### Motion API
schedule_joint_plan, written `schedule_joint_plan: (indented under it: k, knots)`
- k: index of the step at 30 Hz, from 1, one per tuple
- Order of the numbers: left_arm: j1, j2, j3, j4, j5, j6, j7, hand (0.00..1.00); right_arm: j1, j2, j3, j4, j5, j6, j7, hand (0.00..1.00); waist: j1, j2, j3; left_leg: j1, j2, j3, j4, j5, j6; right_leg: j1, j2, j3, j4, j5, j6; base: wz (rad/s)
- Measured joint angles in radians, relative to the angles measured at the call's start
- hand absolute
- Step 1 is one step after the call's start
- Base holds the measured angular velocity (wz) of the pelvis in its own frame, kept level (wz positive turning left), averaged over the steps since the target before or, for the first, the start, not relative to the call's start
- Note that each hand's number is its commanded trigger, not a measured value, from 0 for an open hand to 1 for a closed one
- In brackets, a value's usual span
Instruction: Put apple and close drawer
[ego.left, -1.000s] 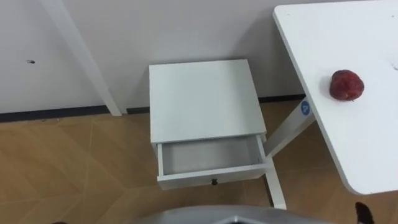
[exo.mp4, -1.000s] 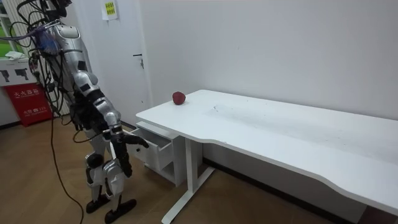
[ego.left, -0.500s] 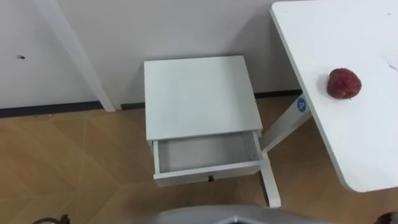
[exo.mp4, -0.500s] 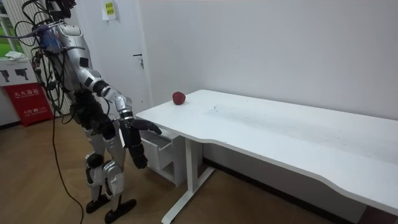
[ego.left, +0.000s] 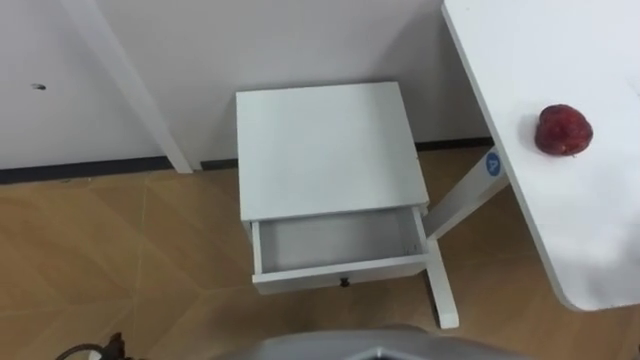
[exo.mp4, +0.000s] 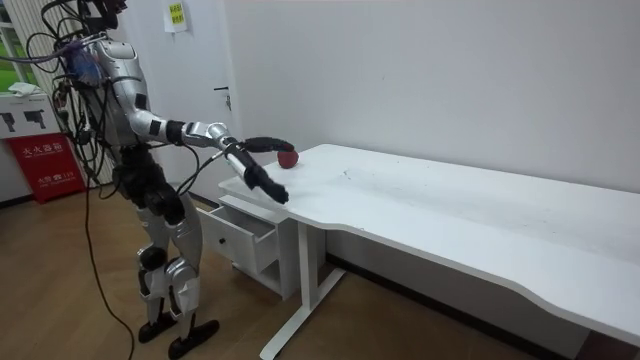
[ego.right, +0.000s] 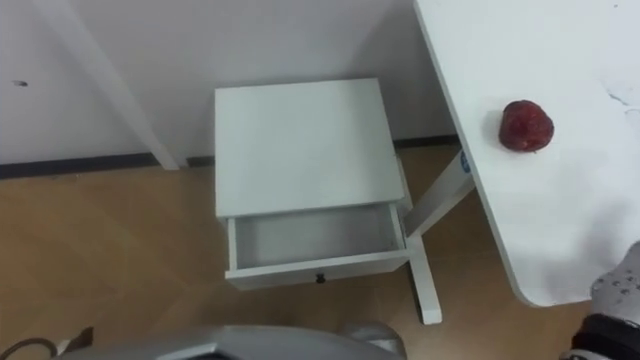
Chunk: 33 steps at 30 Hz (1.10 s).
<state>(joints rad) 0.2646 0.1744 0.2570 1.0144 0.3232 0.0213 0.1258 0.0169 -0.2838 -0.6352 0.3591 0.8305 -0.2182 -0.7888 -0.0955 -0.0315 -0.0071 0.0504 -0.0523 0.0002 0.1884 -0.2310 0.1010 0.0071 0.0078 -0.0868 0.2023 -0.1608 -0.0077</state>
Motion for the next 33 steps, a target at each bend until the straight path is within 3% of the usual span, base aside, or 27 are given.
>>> schedule_joint_plan:
  k: [7, 10, 14, 19, 33]
  knots:
    - [0.002, -0.010, -0.011, -0.001, -0.007, -0.001, 0.002, 0.00, 0.005, 0.005, 0.114, -0.011, -0.318, 0.028, 0.054, 0.00, 0.019, -0.006, 0.0045, 0.015, 0.002, 0.006, -0.008, 0.000, 0.000, 0.013, 0.001, 0.002, -0.001, 0.000, -0.001, -0.02]
    - [0.004, -0.008, -0.044, -0.002, -0.007, 0.001, 0.021, 0.00, 0.005, 0.004, 0.172, -0.023, -0.353, 0.050, 0.090, 0.00, 0.024, -0.015, 0.0110, 0.015, 0.003, 0.000, -0.007, 0.000, 0.000, 0.013, 0.000, 0.001, -0.001, 0.000, -0.001, 0.00]
    - [0.005, -0.008, -0.067, -0.002, -0.006, 0.001, 0.024, 0.00, 0.005, 0.004, 0.222, -0.023, -0.369, 0.067, 0.153, 0.00, 0.024, -0.023, 0.0134, 0.015, 0.003, -0.004, -0.005, 0.000, 0.000, 0.015, 0.000, -0.004, -0.002, 0.001, -0.001, 0.03]
    - [0.029, -0.004, -0.074, -0.002, -0.007, 0.000, 0.024, 0.00, 0.010, 0.000, 0.256, -0.020, -0.409, 0.068, 0.227, 0.00, 0.031, -0.030, 0.0130, 0.029, 0.003, -0.001, -0.009, 0.000, 0.000, 0.033, -0.001, -0.005, -0.018, 0.001, -0.001, 0.00]
    - [0.033, -0.001, -0.095, -0.022, -0.006, -0.003, 0.022, 0.00, 0.033, -0.001, 0.321, 0.005, -0.522, 0.068, 0.346, 0.00, 0.044, -0.026, 0.0086, 0.032, 0.004, -0.004, -0.011, 0.000, -0.001, 0.046, -0.007, -0.025, -0.034, 0.003, -0.001, 0.02]
